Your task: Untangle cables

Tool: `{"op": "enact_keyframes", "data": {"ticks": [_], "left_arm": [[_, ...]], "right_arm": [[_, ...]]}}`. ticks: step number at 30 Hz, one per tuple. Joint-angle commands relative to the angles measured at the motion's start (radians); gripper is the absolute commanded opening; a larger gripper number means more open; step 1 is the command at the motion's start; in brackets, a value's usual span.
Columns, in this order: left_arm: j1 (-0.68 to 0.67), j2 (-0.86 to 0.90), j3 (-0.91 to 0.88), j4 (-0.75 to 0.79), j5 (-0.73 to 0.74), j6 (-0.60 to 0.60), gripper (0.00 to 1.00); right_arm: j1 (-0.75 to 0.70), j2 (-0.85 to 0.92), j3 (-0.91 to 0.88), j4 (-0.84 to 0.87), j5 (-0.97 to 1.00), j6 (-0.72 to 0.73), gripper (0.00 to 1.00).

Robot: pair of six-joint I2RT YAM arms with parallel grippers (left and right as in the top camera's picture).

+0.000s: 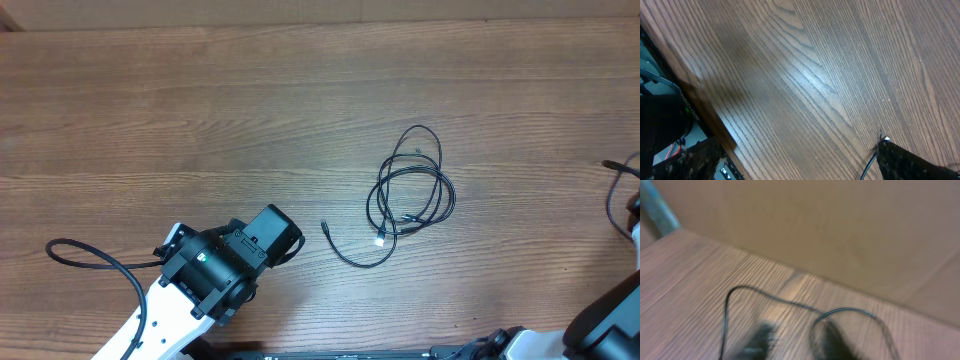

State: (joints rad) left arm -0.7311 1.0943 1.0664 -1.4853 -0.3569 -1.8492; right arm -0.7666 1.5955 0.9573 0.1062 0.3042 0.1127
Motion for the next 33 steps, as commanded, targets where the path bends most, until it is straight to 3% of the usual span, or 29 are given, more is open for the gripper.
{"op": "enact_keyframes", "data": {"ticks": [1, 5, 7, 12, 17, 22, 26, 29, 33], "left_arm": [[0.004, 0.005, 0.000, -0.002, -0.027, 0.013, 1.00], [0.004, 0.005, 0.000, -0.002, -0.027, 0.013, 1.00], [0.004, 0.005, 0.000, -0.002, -0.027, 0.013, 1.00], [0.004, 0.005, 0.000, -0.002, -0.027, 0.013, 1.00], [0.004, 0.005, 0.000, -0.002, -0.027, 0.013, 1.00], [0.005, 0.005, 0.000, -0.002, -0.027, 0.013, 1.00], [0.004, 0.005, 0.000, -0.002, -0.027, 0.013, 1.00], [0.004, 0.005, 0.000, -0.002, -0.027, 0.013, 1.00], [0.005, 0.005, 0.000, -0.002, -0.027, 0.013, 1.00]], "right_arm": [[-0.013, 0.023, 0.009, 0.040, -0.293, 0.021, 0.67], [-0.005, 0.035, 0.009, 0.041, -0.362, 0.021, 0.93], [0.003, 0.034, 0.009, 0.039, -0.369, 0.021, 1.00], [0.011, -0.032, 0.009, 0.093, -0.566, 0.058, 1.00], [0.039, -0.166, 0.009, 0.291, -0.862, 0.413, 1.00], [0.161, -0.248, 0.009, 0.334, -0.997, 0.528, 1.00], [0.356, -0.262, 0.009, 0.172, -1.005, 0.527, 1.00], [0.534, -0.259, 0.009, -0.064, -0.930, 0.526, 1.00], [0.782, -0.242, 0.009, -0.395, -0.499, 0.528, 1.00]]}}
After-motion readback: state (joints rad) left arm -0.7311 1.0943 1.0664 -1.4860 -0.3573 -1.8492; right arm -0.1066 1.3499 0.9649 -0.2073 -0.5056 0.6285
